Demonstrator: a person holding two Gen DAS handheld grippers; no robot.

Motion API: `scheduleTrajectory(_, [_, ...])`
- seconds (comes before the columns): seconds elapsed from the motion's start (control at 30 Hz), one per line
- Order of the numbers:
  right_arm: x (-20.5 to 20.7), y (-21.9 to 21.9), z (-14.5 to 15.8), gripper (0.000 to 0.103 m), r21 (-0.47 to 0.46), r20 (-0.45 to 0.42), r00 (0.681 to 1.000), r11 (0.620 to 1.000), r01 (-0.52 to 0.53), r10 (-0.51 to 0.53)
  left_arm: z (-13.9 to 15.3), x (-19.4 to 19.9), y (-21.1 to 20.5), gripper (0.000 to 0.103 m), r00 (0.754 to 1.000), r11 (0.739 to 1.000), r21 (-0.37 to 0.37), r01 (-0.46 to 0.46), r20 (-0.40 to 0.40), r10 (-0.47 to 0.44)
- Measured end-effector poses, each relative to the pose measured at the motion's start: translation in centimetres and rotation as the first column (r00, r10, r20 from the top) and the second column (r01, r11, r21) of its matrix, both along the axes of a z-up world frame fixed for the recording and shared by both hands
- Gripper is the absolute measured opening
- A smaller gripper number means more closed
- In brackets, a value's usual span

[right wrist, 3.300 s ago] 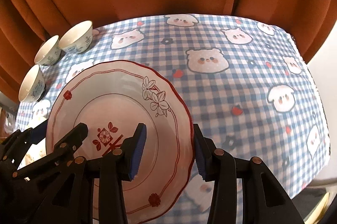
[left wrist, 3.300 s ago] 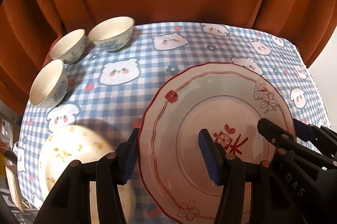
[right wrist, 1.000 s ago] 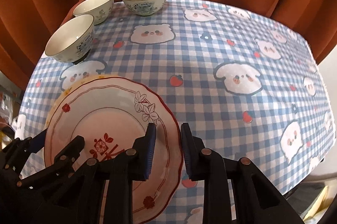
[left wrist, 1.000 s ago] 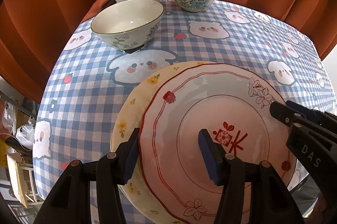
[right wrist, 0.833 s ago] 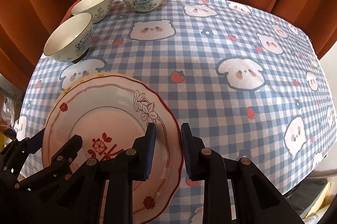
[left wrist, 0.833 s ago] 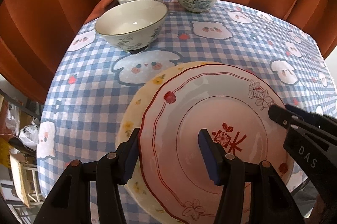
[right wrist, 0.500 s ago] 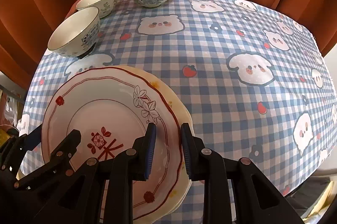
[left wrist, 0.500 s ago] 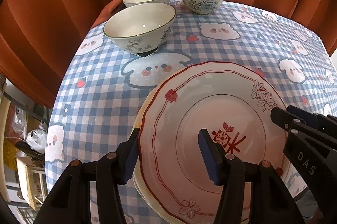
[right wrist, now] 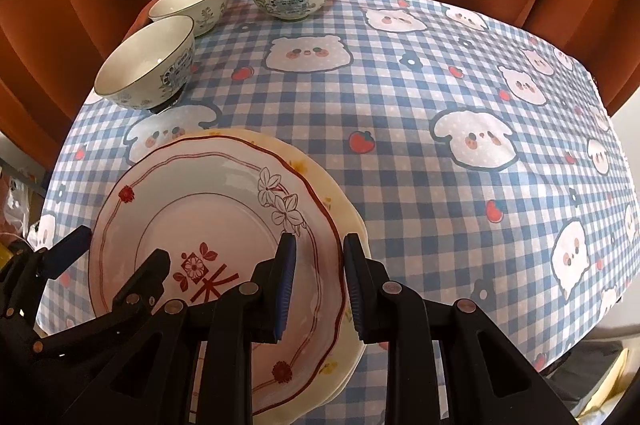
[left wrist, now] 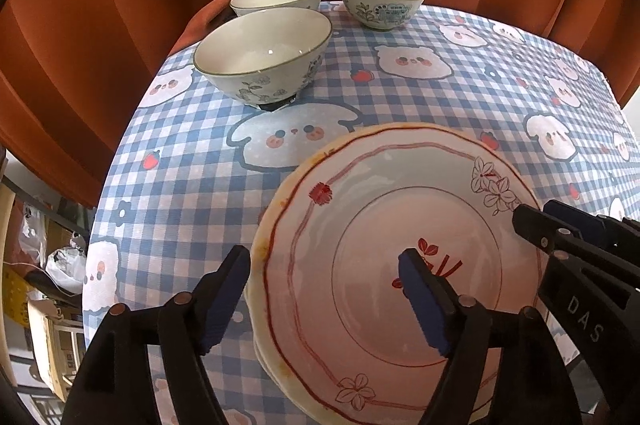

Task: Organize plates and bowls
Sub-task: 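Lower the red-rimmed plate onto the stack and open both tools, then move both tools to the plain cream plate and grasp its rim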

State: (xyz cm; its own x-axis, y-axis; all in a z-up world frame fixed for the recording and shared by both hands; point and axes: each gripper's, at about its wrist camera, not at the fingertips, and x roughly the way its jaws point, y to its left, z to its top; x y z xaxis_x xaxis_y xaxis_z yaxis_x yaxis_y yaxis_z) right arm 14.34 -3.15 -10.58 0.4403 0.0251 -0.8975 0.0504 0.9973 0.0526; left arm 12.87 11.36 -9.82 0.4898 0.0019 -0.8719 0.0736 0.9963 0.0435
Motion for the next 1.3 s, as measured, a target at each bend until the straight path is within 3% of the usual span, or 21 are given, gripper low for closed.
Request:
scheduleTrajectory(0.17, [-0.1, 0.5, 1.2, 0.056, 0.034, 0.029, 1.0, 0.999, 0.002, -0.003, 1.6, 0.2, 1.1, 0.084, 1.0, 1.0, -0.018, 0.004, 0.029, -0.003])
scheduleTrajectory(0.43, [1.8, 3.0, 4.0, 0.056, 0.044, 0.097, 0.995, 0.998, -0.042, 0.038, 4.4, 2.1, 3.4, 0.085, 0.995, 0.998, -0.034, -0.045, 0.084, 0.048])
scheduleTrajectory(0.73, [6.7, 5.4, 6.5, 0.056, 0.042, 0.185, 0.979, 0.995, -0.095, 0.086, 6.2, 6.6, 5.9, 0.085, 0.981, 0.992, -0.025, -0.127, 0.147, 0.129])
scheduleTrajectory(1.03, [13.0, 7.7, 6.1, 0.056, 0.065, 0.2, 0.974, 0.991, -0.119, 0.104, 5.4, 12.0, 7.6, 0.084, 0.972, 0.984, 0.013, -0.179, 0.154, 0.175])
scheduleTrajectory(1.3, [17.8, 9.0, 3.8, 0.056, 0.067, 0.157, 0.981, 0.99, -0.122, 0.11, 2.9, 16.3, 8.2, 0.073, 0.98, 0.985, 0.004, -0.171, 0.102, 0.169])
